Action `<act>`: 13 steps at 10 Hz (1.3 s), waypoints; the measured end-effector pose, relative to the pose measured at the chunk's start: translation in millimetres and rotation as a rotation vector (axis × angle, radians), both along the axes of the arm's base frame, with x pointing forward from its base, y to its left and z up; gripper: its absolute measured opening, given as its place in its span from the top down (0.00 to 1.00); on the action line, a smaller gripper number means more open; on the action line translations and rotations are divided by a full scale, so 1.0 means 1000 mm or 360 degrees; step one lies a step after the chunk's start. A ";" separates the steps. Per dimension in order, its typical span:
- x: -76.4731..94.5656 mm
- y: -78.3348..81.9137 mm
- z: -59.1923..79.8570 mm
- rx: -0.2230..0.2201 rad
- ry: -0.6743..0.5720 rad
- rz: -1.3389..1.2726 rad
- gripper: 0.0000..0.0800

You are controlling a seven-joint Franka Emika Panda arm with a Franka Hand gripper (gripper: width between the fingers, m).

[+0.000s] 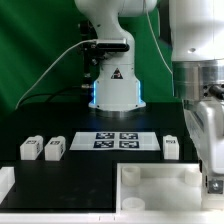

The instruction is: Assemble one leg

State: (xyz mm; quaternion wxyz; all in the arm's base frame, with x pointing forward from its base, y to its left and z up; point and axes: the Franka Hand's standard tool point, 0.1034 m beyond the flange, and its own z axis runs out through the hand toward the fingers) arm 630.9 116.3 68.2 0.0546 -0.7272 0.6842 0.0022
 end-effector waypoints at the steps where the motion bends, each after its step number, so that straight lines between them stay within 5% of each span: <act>1: 0.001 0.002 0.001 -0.0022 -0.0030 0.0321 0.21; 6: 0.001 -0.001 0.000 -0.0097 -0.0090 0.1124 0.19; 9: 0.002 0.006 0.003 -0.0222 -0.0039 0.2037 0.19; 12: 0.002 0.006 0.003 -0.0217 -0.0040 0.1976 0.22; 13: 0.002 0.007 0.003 -0.0214 -0.0039 0.1943 0.44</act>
Offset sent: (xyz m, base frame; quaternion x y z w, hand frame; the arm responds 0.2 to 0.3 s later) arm 0.0000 0.0000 0.0000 0.0000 0.0000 -0.2667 0.9638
